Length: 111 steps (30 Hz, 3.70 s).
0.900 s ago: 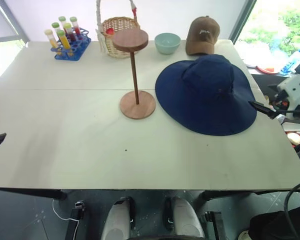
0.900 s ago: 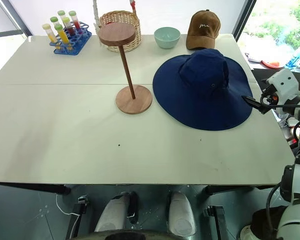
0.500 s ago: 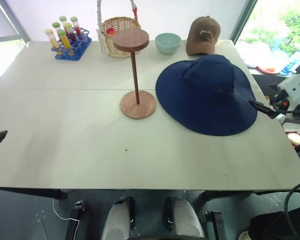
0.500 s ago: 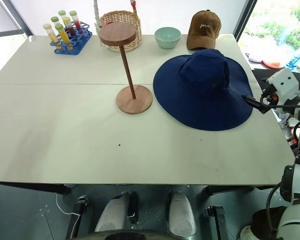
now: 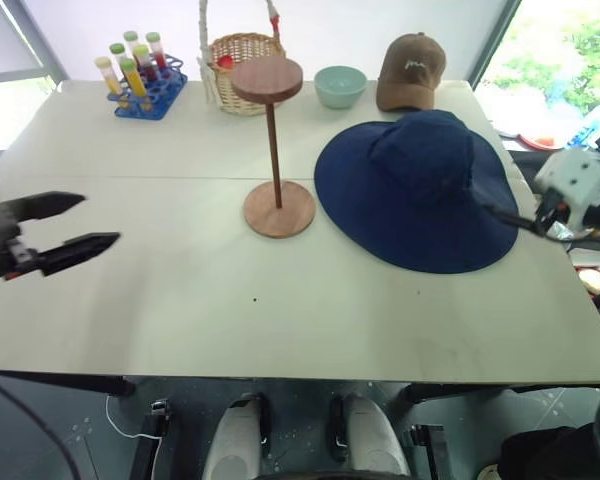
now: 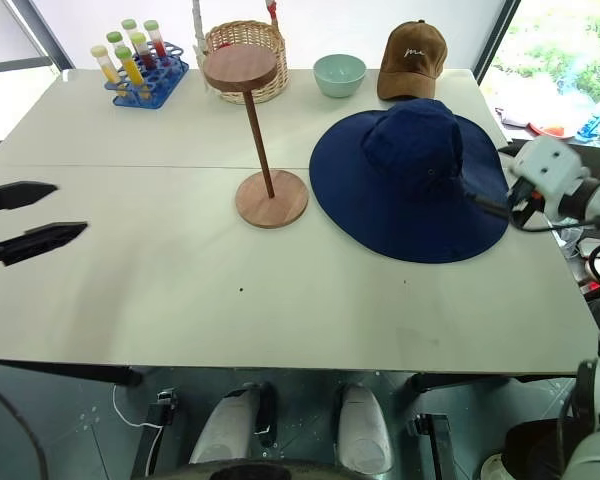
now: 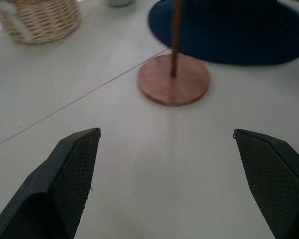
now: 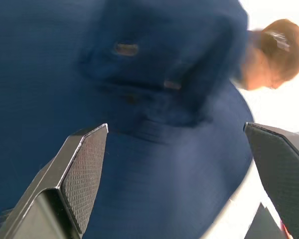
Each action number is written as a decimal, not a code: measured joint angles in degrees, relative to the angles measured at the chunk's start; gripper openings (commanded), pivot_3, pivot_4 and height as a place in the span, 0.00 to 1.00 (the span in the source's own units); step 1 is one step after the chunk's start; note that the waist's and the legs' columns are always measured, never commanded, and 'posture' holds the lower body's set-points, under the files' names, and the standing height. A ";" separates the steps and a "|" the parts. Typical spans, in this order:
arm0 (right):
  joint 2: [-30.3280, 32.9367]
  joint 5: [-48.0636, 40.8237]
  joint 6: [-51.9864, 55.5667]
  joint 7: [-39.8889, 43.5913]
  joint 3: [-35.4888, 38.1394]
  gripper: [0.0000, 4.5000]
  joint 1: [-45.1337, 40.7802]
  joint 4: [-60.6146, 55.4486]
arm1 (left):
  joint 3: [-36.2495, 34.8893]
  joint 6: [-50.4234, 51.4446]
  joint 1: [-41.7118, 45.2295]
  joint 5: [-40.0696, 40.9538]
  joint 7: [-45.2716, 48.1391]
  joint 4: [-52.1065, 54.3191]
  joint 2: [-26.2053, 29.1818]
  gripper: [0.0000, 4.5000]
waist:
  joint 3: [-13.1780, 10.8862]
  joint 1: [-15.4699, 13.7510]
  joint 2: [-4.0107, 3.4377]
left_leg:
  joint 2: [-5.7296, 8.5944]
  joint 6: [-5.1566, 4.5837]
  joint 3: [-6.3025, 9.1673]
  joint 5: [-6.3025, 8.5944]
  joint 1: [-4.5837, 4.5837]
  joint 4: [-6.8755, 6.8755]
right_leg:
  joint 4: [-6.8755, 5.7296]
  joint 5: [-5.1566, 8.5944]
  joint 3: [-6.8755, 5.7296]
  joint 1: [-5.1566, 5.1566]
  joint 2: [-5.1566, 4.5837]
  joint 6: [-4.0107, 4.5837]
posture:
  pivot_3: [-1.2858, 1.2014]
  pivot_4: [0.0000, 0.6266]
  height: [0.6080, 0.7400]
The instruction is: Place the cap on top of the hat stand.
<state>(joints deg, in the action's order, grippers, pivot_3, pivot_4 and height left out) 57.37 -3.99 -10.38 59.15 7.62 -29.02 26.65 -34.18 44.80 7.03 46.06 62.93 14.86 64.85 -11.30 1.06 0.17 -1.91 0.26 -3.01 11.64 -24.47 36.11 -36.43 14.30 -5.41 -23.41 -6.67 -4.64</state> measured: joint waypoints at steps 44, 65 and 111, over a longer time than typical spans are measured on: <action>-20.36 25.22 16.52 -33.35 -11.07 1.00 20.79 -34.13 | 23.78 0.96 24.88 -1.68 9.09 -6.69 -3.69 1.00 | 0.40 -0.04 1.08 | -0.21 -0.02 0.03 -0.01 0.07 0.08 | 0.01 -0.14 0.28 -0.02 0.45 0.10 | 0.52 0.24 1.00; -34.88 43.14 29.06 -49.29 -26.12 1.00 1.64 -18.93 | 23.21 2.13 25.94 -1.51 7.82 -5.21 -3.78 1.00 | 0.37 -0.34 1.03 | -0.31 -0.01 0.02 -0.01 0.02 0.13 | 0.04 -0.15 0.33 -0.03 0.60 0.19 | 0.52 0.24 1.00; -27.87 34.89 15.14 -59.31 -18.65 0.01 -1.25 1.62 | 22.94 2.47 26.32 -0.27 5.45 -4.66 -4.71 1.00 | 0.71 -0.42 1.56 | -0.46 -0.01 0.12 -0.01 0.08 0.03 | 0.20 -0.15 0.43 0.13 0.82 0.29 | 0.52 0.24 1.00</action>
<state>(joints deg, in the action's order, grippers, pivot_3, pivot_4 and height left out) 29.51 30.90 4.76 -0.15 -11.03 -30.27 28.26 -11.24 47.26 33.35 45.79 68.39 10.20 60.14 -10.59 0.64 1.73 -2.37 0.25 -2.89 11.63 -24.39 36.14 -36.22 14.16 -4.99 -23.29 -5.85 -4.36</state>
